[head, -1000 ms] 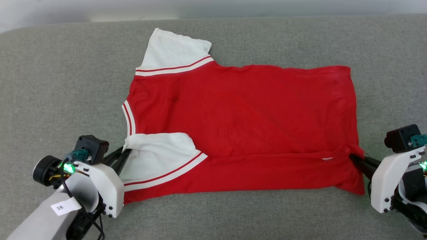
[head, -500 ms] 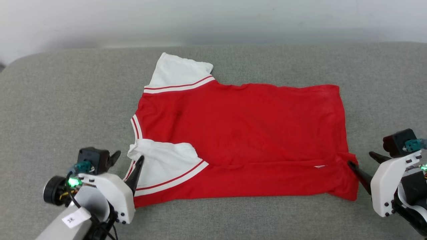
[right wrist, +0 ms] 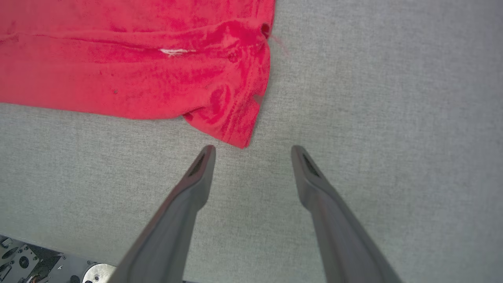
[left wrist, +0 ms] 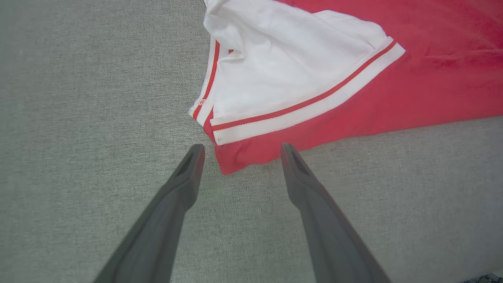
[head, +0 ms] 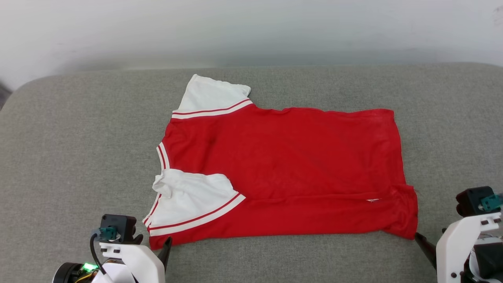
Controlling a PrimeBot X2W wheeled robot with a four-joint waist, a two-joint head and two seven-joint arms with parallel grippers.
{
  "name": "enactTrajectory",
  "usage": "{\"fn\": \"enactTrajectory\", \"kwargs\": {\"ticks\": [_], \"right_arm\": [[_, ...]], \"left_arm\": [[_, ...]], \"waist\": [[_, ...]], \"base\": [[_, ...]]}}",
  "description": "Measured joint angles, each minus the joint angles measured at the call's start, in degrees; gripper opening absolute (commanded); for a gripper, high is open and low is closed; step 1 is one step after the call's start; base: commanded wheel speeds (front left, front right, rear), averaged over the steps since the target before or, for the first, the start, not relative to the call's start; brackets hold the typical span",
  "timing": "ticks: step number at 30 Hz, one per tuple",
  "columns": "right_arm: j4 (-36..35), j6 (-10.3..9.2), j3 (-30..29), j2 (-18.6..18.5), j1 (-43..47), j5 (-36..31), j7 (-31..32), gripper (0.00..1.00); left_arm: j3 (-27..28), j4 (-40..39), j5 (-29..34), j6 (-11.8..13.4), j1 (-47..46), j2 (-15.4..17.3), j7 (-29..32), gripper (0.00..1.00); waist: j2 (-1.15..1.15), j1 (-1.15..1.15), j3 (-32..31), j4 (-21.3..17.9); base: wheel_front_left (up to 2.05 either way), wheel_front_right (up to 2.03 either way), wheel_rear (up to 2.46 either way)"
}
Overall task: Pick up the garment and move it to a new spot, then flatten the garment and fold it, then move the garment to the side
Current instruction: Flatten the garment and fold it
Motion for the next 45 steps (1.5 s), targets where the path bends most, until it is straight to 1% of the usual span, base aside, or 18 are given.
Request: {"fn": "enactTrajectory", "kwargs": {"ticks": [4, 5, 6, 9, 12, 13, 15, 22, 23, 24, 25, 26, 29, 35, 40, 45], "right_arm": [[-4.8, 0.0, -2.3, 2.5, 2.3, -1.0, 1.7, 1.0], [-4.8, 0.0, -2.3, 2.5, 2.3, -1.0, 1.7, 1.0], [-6.7, 0.0, -2.8, 3.4, 2.7, -1.4, 2.1, 1.0], [-8.4, 0.0, -3.1, 3.9, 3.9, -1.4, 2.5, 1.0], [-9.2, 0.0, -3.4, 3.9, 4.5, -1.4, 2.7, 1.0], [-9.8, 0.0, -3.8, 3.9, 4.5, -1.5, 2.7, 1.0], [-10.1, 0.0, -4.0, 3.9, 4.5, -1.8, 2.4, 1.0], [-10.9, 0.0, -3.8, 4.1, 4.5, -1.9, 2.3, 1.0], [-11.1, 0.0, -3.8, 4.2, 4.5, -1.9, 2.2, 1.0], [-11.1, 0.0, -3.7, 4.2, 4.5, -1.9, 2.2, 1.0], [-11.1, 0.0, -3.6, 4.1, 4.4, -2.0, 2.2, 1.0], [-11.1, 0.0, -3.5, 4.1, 4.4, -2.2, 2.2, 1.0], [-10.9, 0.0, -3.5, 3.8, 4.1, -2.3, 2.2, 1.0], [-10.8, 0.0, -3.4, 2.5, 3.3, -3.0, 2.2, 1.0], [-10.7, 0.0, -4.2, 2.2, 2.3, -3.9, 2.8, 1.0], [-8.5, 0.0, -4.3, 2.8, 0.4, -5.0, 3.3, 1.0]], "left_arm": [[0.3, -0.8, 0.6, 2.4, 0.3, 0.7, 1.0, 1.0], [0.3, -0.8, 0.6, 2.4, 0.3, 0.7, 1.0, 1.0], [0.5, -0.6, 0.8, 3.4, 0.5, 1.1, 1.6, 1.0], [0.9, 0.2, 0.5, 4.3, 0.5, 0.5, 1.7, 1.0], [1.0, 0.8, 0.0, 4.1, 0.5, -0.1, 1.7, 1.0], [0.9, 1.3, -0.4, 3.5, 0.4, -0.6, 1.5, 1.0], [1.0, 2.0, -0.9, 3.1, 0.0, -1.0, 1.2, 1.0], [1.5, 3.9, -1.2, 2.6, -1.0, -1.3, 0.6, 1.0], [1.9, 4.6, -2.3, 1.9, -1.5, -1.6, 0.8, 1.0], [1.9, 4.9, -2.8, 1.4, -1.5, -1.6, 1.1, 0.45], [1.8, 5.1, -3.2, 0.8, -1.6, -1.5, 1.6, 0.05], [1.6, 5.3, -3.5, 0.2, -1.8, -1.5, 1.9, 0.0], [1.4, 6.3, -4.8, -1.7, -2.3, -1.5, 2.7, 0.0], [0.9, 8.2, -5.4, -4.1, -2.8, -2.3, 2.2, 0.0], [0.3, 6.3, -4.4, -4.3, -2.5, -2.0, 1.1, 0.0], [-0.1, 0.8, -2.7, -2.9, -2.3, -0.2, 1.6, 0.0]], "waist": [[0.0, 0.0, 1.1, -0.2], [0.0, 0.0, 1.1, -0.2], [0.0, 0.0, 1.8, -0.3], [0.0, 0.0, 2.7, -0.6], [0.0, 0.0, 3.4, -0.9], [0.0, 0.01, 4.0, -1.3], [0.0, 0.01, 4.7, -1.6], [0.0, 0.01, 6.8, -2.2], [0.0, 0.01, 7.7, -2.2], [0.0, 0.01, 8.0, -2.2], [0.0, 0.01, 8.2, -2.3], [0.0, 0.01, 8.4, -2.3], [0.0, 0.01, 8.6, -2.4], [0.0, 0.01, 7.3, -1.9], [0.0, 0.02, 6.1, -0.7], [0.0, 0.02, 5.8, 0.8]], "base": [[0.0, 0.0, 0.0], [0.0, 0.0, 0.0], [0.0, 0.0, 0.0], [0.0, 0.0, 0.0], [0.0, 0.0, 0.0], [0.0, 0.0, 0.0], [0.0, 0.0, 0.0], [0.0, 0.0, 0.0], [0.0, 0.0, 0.0], [0.0, 0.0, 0.0], [0.0, 0.0, 0.0], [0.0, 0.0, 0.0], [0.0, 0.0, 0.0], [0.0, 0.0, 0.0], [0.0, 0.0, 0.0], [0.0, 0.0, 0.0]]}}
